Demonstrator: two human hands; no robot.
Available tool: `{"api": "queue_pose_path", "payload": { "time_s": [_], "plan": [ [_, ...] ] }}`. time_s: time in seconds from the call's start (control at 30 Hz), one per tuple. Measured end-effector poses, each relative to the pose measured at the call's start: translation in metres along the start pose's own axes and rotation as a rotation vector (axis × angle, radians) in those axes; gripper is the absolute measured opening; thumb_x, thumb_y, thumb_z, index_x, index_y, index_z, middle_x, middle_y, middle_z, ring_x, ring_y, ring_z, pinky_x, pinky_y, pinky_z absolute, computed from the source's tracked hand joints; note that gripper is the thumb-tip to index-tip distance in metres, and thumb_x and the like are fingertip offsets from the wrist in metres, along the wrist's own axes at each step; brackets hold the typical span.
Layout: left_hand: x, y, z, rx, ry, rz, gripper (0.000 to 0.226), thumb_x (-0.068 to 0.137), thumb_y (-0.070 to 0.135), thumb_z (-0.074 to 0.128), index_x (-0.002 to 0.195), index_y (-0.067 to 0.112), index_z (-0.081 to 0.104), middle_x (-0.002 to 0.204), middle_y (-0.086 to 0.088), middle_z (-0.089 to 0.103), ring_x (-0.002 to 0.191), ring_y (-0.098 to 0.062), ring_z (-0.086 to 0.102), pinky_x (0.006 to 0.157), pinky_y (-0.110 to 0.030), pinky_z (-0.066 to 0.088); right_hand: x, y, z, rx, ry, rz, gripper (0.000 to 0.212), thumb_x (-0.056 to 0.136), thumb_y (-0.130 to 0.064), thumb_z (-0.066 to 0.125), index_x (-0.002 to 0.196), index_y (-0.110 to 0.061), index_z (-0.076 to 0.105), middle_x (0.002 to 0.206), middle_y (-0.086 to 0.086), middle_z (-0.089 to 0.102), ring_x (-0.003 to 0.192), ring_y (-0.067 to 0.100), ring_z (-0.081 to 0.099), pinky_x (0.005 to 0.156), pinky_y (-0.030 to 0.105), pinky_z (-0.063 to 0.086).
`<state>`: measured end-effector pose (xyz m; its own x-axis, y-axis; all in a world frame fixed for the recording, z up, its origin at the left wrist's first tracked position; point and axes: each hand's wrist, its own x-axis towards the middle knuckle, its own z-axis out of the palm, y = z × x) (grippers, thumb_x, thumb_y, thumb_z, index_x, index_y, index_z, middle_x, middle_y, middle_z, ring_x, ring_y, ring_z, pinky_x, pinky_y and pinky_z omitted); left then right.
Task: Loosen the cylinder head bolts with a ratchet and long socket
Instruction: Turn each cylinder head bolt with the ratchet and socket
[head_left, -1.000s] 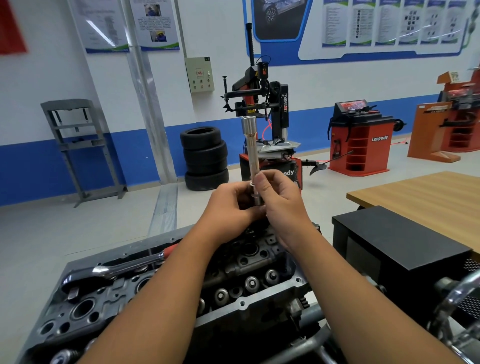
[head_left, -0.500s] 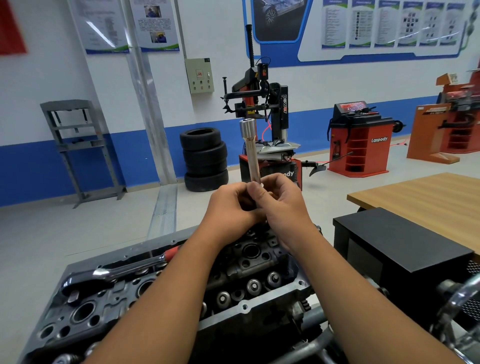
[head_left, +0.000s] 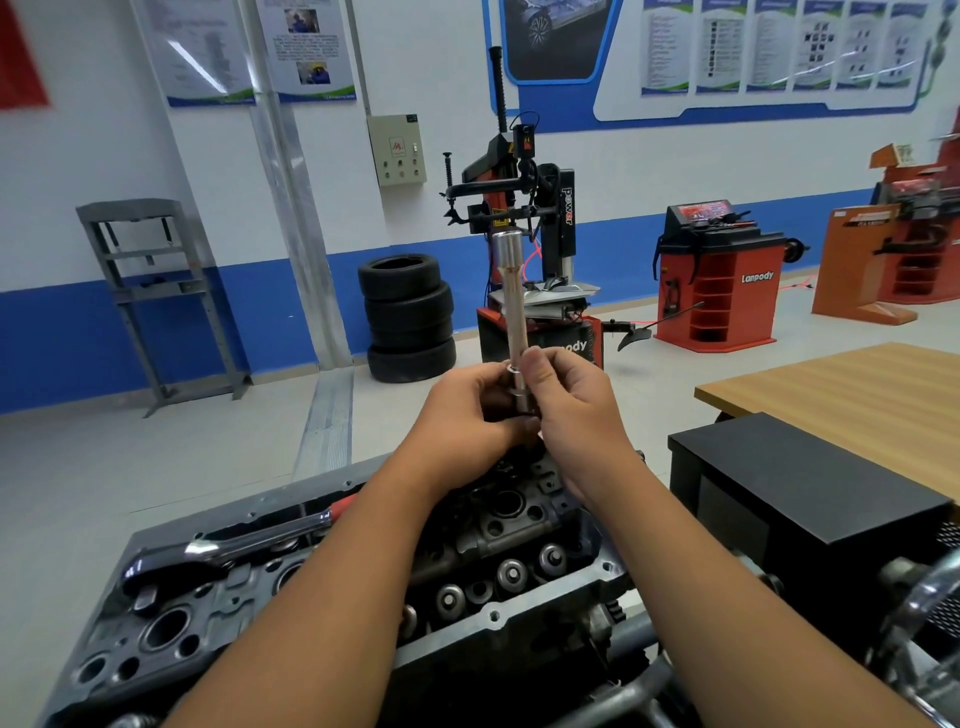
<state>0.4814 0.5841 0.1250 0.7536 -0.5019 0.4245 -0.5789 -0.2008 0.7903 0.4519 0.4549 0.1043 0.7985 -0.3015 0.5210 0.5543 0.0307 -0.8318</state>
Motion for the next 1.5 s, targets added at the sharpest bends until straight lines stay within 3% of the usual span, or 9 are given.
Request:
{"api": "queue_pose_path", "payload": {
  "time_s": [0.2,0.33,0.4,0.57,0.73,0.9,1.1,1.3,1.5],
  "plan": [
    [0.002,0.001,0.002,0.077,0.089,-0.053,0.042,0.075,0.012,0.093,0.113,0.018,0.074,0.099,-0.001,0.080,0.095,-0.018,0.077,0.087,-0.042,0.064,-0.002,0.000,-0.001,-0.004,-0.006,-0.008,0.024,0.074,-0.058,0.078,0.083,-0.038,0.069,0.086,-0.003,0.076,0.081,0.014,0.075,0.071,0.030,0.061],
    [-0.001,0.001,0.000,-0.033,0.002,-0.025,0.034,0.085,0.000,0.084,0.115,0.010,0.073,0.103,-0.006,0.081,0.097,-0.017,0.078,0.087,-0.034,0.064,-0.001,0.000,-0.001,-0.012,-0.005,0.008,0.027,0.091,-0.052,0.061,0.085,-0.030,0.075,0.083,0.000,0.074,0.085,0.022,0.074,0.080,0.045,0.063],
    [-0.001,0.002,0.001,-0.007,0.022,-0.017,0.032,0.083,-0.001,0.085,0.111,0.009,0.073,0.098,-0.007,0.080,0.093,-0.019,0.078,0.084,-0.034,0.063,-0.001,-0.002,-0.001,0.027,0.015,0.016,0.030,0.093,-0.052,0.059,0.085,-0.027,0.075,0.082,0.000,0.072,0.082,0.019,0.072,0.074,0.040,0.062],
    [0.002,0.000,0.001,0.063,0.078,-0.055,0.045,0.074,0.013,0.095,0.113,0.017,0.074,0.102,-0.003,0.080,0.097,-0.023,0.077,0.088,-0.047,0.063,-0.003,-0.002,-0.001,-0.005,-0.015,0.001,0.028,0.074,-0.060,0.078,0.083,-0.034,0.070,0.084,-0.002,0.076,0.080,0.015,0.075,0.071,0.034,0.061],
    [-0.001,-0.001,-0.001,0.012,-0.006,-0.008,0.032,0.083,0.003,0.086,0.110,0.014,0.073,0.098,-0.001,0.081,0.095,-0.014,0.078,0.085,-0.032,0.062,-0.002,-0.003,-0.001,0.019,0.002,0.017,0.033,0.093,-0.053,0.058,0.083,-0.027,0.075,0.079,-0.001,0.072,0.080,0.017,0.073,0.070,0.033,0.061],
    [0.000,0.004,0.002,0.133,0.097,-0.051,0.041,0.075,0.017,0.094,0.111,0.017,0.074,0.098,-0.001,0.079,0.094,-0.019,0.076,0.086,-0.043,0.064,-0.005,-0.002,-0.001,0.020,-0.017,-0.008,0.031,0.074,-0.061,0.080,0.087,-0.034,0.071,0.090,0.000,0.077,0.084,0.016,0.075,0.071,0.030,0.060],
    [-0.005,0.006,-0.002,0.041,-0.003,-0.016,0.036,0.088,0.003,0.081,0.121,0.014,0.072,0.102,0.000,0.081,0.096,-0.011,0.077,0.086,-0.030,0.063,-0.003,-0.002,-0.001,0.014,-0.025,-0.004,0.024,0.091,-0.050,0.065,0.085,-0.031,0.077,0.085,-0.001,0.077,0.085,0.017,0.076,0.074,0.031,0.061],
    [-0.003,0.010,0.004,0.096,0.106,-0.085,0.035,0.079,0.013,0.090,0.108,0.009,0.070,0.099,-0.008,0.078,0.096,-0.027,0.075,0.088,-0.048,0.061,-0.003,-0.002,-0.001,0.010,-0.002,-0.001,0.011,0.087,-0.047,0.071,0.083,-0.036,0.071,0.089,-0.004,0.074,0.088,0.015,0.073,0.079,0.034,0.061],
    [-0.008,0.011,0.000,0.036,-0.020,-0.015,0.033,0.090,-0.004,0.075,0.121,0.006,0.073,0.112,-0.009,0.079,0.108,-0.020,0.075,0.097,-0.040,0.060,-0.004,0.000,-0.001,-0.036,-0.031,-0.018,0.014,0.088,-0.042,0.068,0.084,-0.029,0.072,0.083,-0.004,0.075,0.083,0.012,0.073,0.078,0.033,0.062]
  ]
}}
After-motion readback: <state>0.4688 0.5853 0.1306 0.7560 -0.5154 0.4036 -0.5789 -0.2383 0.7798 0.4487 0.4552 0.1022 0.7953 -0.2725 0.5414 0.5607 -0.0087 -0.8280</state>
